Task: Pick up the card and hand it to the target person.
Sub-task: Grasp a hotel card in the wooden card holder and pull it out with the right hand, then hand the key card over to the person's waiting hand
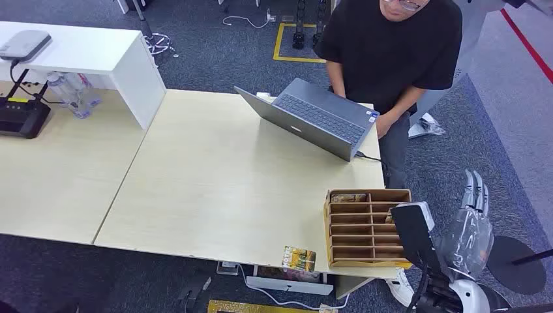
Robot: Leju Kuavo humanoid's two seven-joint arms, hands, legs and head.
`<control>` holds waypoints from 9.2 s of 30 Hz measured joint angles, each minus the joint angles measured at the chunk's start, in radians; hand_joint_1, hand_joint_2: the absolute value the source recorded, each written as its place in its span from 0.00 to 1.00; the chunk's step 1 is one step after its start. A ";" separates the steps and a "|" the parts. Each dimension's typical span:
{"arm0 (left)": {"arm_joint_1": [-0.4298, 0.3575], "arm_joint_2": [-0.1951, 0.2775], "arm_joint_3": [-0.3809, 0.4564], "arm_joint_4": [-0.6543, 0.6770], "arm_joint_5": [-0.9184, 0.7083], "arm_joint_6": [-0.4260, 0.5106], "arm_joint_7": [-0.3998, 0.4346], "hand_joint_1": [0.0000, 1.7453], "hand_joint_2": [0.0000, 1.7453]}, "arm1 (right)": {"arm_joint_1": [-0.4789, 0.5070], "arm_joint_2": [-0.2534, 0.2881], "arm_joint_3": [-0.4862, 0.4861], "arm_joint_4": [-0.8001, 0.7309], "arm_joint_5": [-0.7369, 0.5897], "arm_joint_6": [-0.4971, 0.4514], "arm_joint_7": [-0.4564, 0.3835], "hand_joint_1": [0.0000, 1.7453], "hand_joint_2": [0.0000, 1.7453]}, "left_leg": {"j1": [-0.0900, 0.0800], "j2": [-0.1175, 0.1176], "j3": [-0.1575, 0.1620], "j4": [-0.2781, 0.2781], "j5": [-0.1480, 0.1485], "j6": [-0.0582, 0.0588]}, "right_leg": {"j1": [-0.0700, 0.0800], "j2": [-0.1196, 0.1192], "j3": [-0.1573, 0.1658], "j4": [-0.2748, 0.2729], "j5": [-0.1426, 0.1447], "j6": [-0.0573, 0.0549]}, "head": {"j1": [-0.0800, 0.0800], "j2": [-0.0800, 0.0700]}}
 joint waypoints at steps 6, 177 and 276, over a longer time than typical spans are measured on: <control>-0.011 0.000 -0.016 0.000 -0.015 -0.005 0.011 0.00 0.00 | -0.040 -0.035 0.052 0.004 -0.014 0.087 0.000 0.00 1.00 | 0.000 0.001 0.000 0.000 0.000 0.000 | 0.000 0.000 0.000 0.000 0.000 0.000 | 0.000 0.000; -0.056 -0.002 -0.045 0.000 -0.109 -0.034 0.057 0.00 0.00 | -0.199 -0.115 0.178 0.353 -0.116 0.308 -0.006 0.48 1.00 | 0.000 0.000 0.000 0.000 0.000 0.000 | 0.000 0.000 0.000 0.000 0.000 0.000 | 0.000 0.000; -0.055 -0.032 -0.045 0.000 -0.183 -0.075 0.080 0.00 0.00 | -0.336 -0.292 0.191 -0.058 0.179 0.568 -0.012 0.89 1.00 | 0.000 -0.001 -0.001 0.001 0.000 0.000 | 0.000 -0.001 0.000 0.000 0.000 0.000 | 0.000 0.000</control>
